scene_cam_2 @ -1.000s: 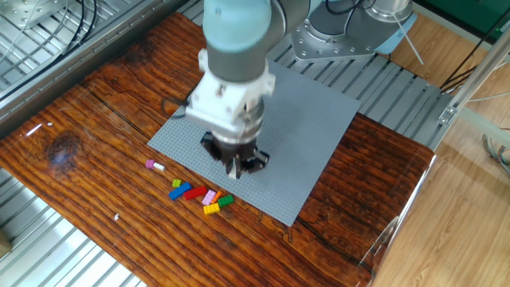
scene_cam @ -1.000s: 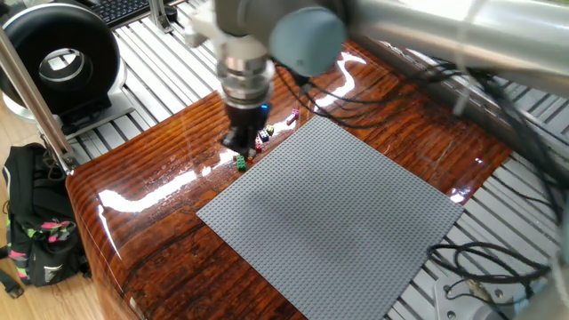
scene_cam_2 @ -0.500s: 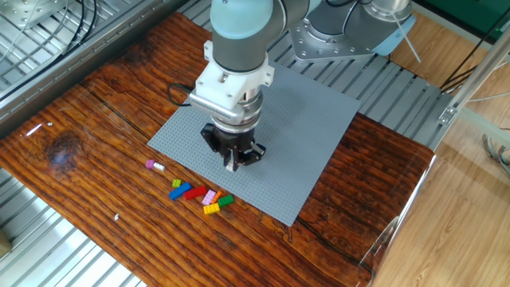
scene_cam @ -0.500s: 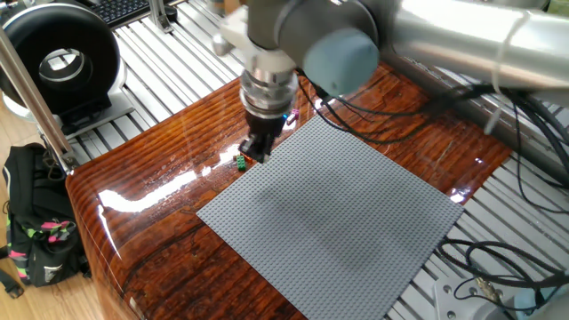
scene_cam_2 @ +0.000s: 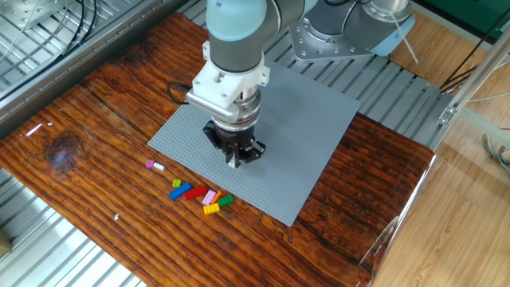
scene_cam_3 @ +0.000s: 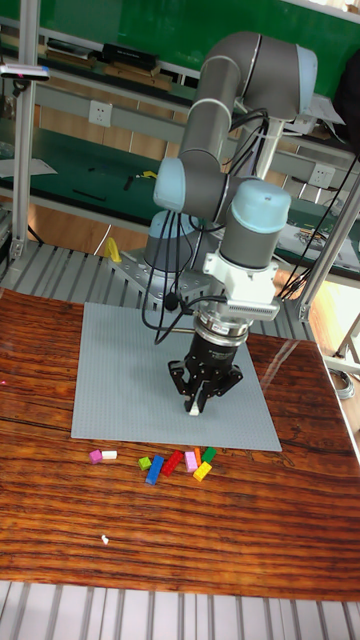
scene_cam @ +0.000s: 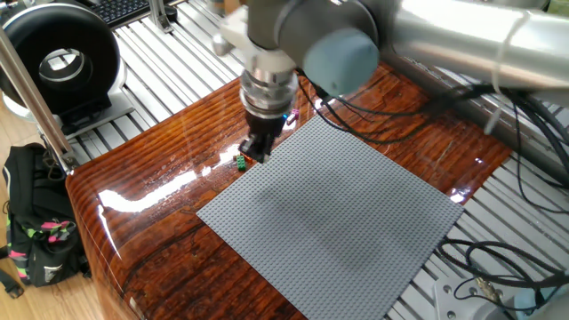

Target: Build with small Lego blocks

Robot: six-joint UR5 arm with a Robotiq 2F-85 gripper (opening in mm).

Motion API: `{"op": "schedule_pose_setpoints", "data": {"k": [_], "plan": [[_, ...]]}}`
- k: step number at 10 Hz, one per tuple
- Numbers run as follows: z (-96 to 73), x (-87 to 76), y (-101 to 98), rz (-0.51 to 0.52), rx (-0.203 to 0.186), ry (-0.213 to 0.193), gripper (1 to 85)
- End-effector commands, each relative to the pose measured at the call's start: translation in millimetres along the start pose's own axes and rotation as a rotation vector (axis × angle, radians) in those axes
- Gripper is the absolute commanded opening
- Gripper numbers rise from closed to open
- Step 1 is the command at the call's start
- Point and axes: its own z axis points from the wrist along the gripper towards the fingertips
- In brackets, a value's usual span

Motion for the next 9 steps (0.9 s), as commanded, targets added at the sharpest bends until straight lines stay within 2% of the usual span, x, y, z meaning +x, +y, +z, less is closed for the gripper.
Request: {"op": "schedule_pose_setpoints", "data": {"k": [1, 2, 3, 4, 5, 6, 7, 9], "plan": [[0.1, -8.3, 7.8, 0.017, -0.04, -0.032, 1.7], [-0.2, -14.0, 8.4, 0.009, -0.042, -0.055, 1.7], [-0.9, -20.2, 13.8, 0.003, -0.063, -0.078, 1.7], [-0.5, -19.7, 6.3, 0.001, -0.034, -0.077, 1.7], [-0.3, -17.9, 5.0, 0.02, -0.03, -0.07, 1.7], [-1.3, -26.2, 11.2, 0.027, -0.054, -0.101, 1.7], [-1.8, -30.9, 10.4, 0.009, -0.05, -0.12, 1.7], [-0.5, -24.4, -8.1, -0.082, 0.012, -0.097, 1.7]]}}
